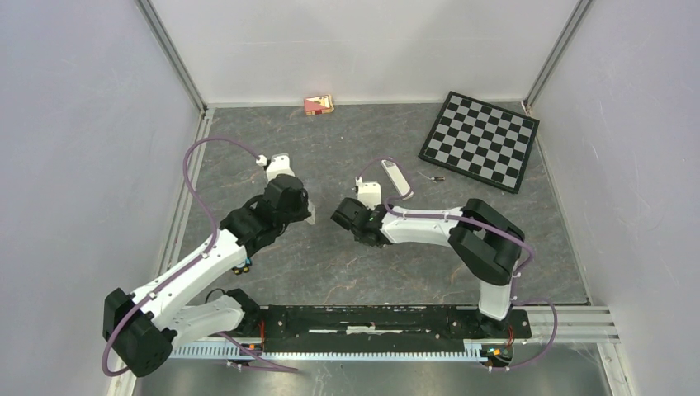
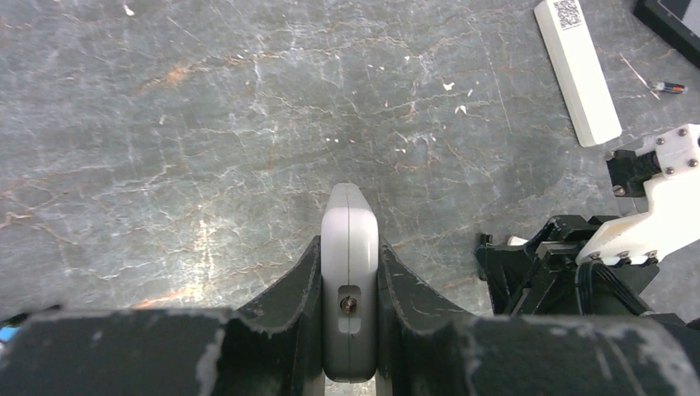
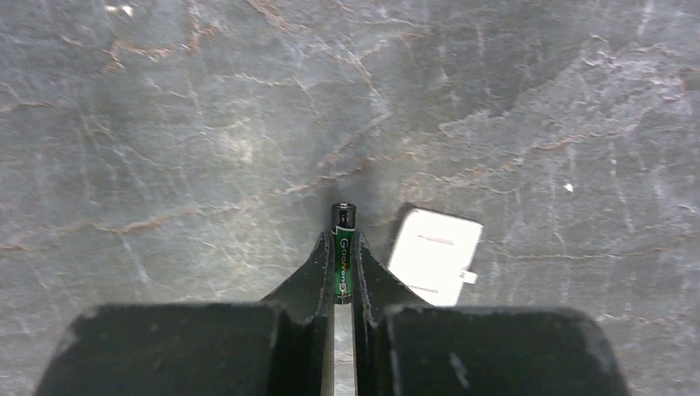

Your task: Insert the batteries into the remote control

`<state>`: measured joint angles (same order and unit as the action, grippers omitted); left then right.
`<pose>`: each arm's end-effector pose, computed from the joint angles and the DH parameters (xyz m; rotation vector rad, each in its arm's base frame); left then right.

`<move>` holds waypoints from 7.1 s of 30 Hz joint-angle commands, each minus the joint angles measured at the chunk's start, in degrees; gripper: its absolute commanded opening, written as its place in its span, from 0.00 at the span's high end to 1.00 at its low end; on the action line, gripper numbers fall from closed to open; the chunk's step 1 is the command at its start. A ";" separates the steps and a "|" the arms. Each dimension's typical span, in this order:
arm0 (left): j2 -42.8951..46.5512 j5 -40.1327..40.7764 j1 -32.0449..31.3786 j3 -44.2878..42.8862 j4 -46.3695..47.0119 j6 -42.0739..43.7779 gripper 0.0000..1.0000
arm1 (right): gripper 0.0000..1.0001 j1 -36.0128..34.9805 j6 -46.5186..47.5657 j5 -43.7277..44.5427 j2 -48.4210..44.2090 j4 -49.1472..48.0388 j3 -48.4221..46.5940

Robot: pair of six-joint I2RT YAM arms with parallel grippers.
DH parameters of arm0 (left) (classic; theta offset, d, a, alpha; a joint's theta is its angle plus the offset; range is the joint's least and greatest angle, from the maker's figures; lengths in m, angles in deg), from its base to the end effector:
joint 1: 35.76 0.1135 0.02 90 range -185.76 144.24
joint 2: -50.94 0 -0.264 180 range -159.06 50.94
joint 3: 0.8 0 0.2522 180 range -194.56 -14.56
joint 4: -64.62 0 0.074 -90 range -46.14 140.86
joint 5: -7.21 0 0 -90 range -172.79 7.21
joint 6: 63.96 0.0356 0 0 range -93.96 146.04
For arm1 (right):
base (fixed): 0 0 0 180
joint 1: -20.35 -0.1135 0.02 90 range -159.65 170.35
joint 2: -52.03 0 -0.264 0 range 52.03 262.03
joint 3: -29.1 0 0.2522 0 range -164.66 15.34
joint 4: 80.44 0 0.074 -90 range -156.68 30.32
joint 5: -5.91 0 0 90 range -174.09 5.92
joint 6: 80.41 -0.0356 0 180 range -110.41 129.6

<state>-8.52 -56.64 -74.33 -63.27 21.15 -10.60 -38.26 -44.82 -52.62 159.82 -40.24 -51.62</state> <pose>0.1805 -0.1238 0.2854 -0.1976 2.1918 -0.2135 0.2063 0.3024 0.1538 0.0493 2.4760 0.0301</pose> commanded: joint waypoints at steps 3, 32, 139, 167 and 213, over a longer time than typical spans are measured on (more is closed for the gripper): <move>4.27 -8.45 1.74 6.68 12.93 -2.89 0.98 | 0.95 0.69 3.51 3.06 -6.13 -0.09 3.00; 6.09 -34.16 4.23 25.00 66.08 -36.62 0.98 | 0.92 3.32 11.15 -0.97 -36.46 -17.29 6.50; 1.95 -30.63 7.80 29.37 102.48 -51.07 0.98 | 0.02 3.30 -15.21 -9.98 -41.96 -35.74 5.80; 1.61 -32.14 7.80 30.65 105.56 -44.92 0.98 | 0.49 5.78 -20.39 -14.44 -36.57 -37.96 2.27; 1.84 -29.23 7.80 31.18 103.01 -49.00 0.98 | 0.49 8.85 -8.39 -21.38 -41.91 -44.28 9.23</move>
<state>-6.99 -86.32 -66.85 -31.51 122.59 -59.82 -29.89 -57.39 -71.13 118.47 -81.44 -42.07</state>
